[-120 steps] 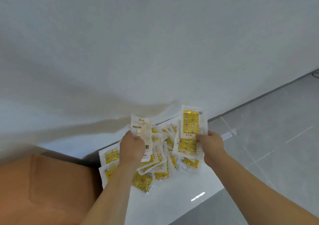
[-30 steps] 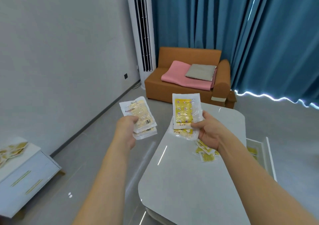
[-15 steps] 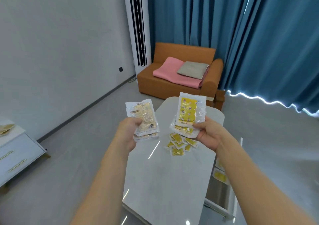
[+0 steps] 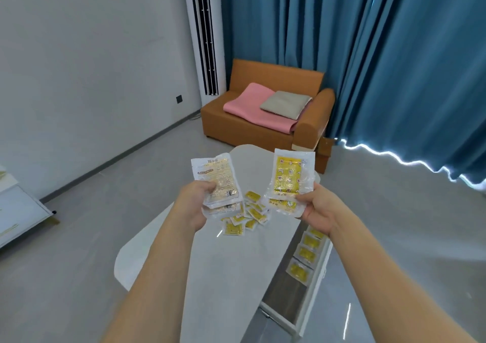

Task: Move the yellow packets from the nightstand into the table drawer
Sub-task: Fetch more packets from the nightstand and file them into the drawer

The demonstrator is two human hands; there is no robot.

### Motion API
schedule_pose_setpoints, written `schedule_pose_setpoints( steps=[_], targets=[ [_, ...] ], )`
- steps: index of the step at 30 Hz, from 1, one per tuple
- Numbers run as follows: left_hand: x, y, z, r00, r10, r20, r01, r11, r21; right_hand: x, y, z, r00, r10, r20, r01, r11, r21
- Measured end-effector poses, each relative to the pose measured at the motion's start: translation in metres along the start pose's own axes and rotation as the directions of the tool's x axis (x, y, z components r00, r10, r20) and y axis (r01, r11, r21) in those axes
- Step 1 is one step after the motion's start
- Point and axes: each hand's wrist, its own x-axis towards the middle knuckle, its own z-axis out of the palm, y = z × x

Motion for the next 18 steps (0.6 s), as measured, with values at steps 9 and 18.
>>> schedule_pose_setpoints(
  steps=[9, 18],
  targets=[
    [0.017, -0.061, 0.058, 0.995, -0.027, -0.092, 0.041, 0.987, 0.155, 0.036, -0.015, -0.067, 0.997, 0.076, -0.005, -0.076, 0.989, -0.126],
    [0.090, -0.131, 0.158, 0.986, 0.023, -0.166, 0.043, 0.922, 0.384, 0.127, -0.027, -0.184, 0.980, 0.176, -0.090, -0.188, 0.972, -0.141]
  ],
)
